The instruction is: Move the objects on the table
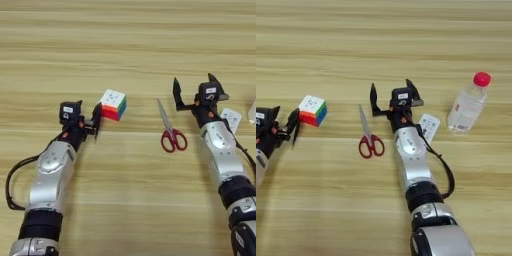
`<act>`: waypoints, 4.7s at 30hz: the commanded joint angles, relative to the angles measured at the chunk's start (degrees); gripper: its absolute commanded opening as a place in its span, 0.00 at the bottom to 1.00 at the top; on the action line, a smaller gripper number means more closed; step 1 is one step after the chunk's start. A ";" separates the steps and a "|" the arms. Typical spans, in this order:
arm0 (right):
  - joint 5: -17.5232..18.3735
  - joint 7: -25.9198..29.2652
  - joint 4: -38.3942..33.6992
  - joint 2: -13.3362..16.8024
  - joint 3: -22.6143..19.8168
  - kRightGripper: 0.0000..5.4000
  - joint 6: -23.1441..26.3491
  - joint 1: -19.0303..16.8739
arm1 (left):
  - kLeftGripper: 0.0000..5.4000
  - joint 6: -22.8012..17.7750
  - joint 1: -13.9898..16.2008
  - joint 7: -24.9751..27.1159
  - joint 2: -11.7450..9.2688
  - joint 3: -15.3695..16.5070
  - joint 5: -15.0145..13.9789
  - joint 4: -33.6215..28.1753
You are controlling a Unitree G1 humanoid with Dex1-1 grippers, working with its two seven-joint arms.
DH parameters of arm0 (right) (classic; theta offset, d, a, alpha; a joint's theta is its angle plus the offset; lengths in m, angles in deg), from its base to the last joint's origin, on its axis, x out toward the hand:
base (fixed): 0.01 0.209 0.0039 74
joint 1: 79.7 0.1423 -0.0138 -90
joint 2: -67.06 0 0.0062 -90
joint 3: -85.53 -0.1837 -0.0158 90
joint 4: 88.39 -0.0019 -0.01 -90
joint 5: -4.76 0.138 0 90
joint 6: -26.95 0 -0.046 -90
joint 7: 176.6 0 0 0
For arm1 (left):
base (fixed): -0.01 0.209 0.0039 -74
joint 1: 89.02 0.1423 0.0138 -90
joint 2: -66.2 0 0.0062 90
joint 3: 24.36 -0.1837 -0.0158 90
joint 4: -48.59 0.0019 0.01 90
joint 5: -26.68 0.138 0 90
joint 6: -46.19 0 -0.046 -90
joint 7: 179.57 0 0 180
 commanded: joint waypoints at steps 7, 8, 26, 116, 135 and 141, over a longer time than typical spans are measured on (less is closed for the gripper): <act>-0.12 -0.10 0.55 0.09 0.08 1.00 0.64 0.44 | 0.77 3.66 -1.24 2.67 -0.20 0.74 -2.31 -1.37; -0.11 -0.05 0.57 0.11 0.08 1.00 0.64 0.43 | 0.79 4.14 -1.48 2.56 -0.25 1.03 -2.45 -1.04; -0.55 4.94 -12.32 0.49 4.75 1.00 7.52 -9.90 | 1.00 20.71 -9.68 -1.19 -1.04 8.18 -2.22 16.22; 3.69 14.95 -30.04 2.96 12.64 1.00 39.91 -25.31 | 1.00 25.08 -11.18 -4.63 -0.02 6.49 -1.36 21.85; 3.02 14.91 -31.07 3.83 14.29 1.00 42.47 -27.46 | 1.00 25.37 -11.31 -4.86 0.13 6.48 -1.34 22.02; 2.75 14.52 -30.08 3.90 14.23 1.00 42.35 -27.21 | 1.00 25.43 -11.35 -4.90 0.09 6.50 -1.36 22.07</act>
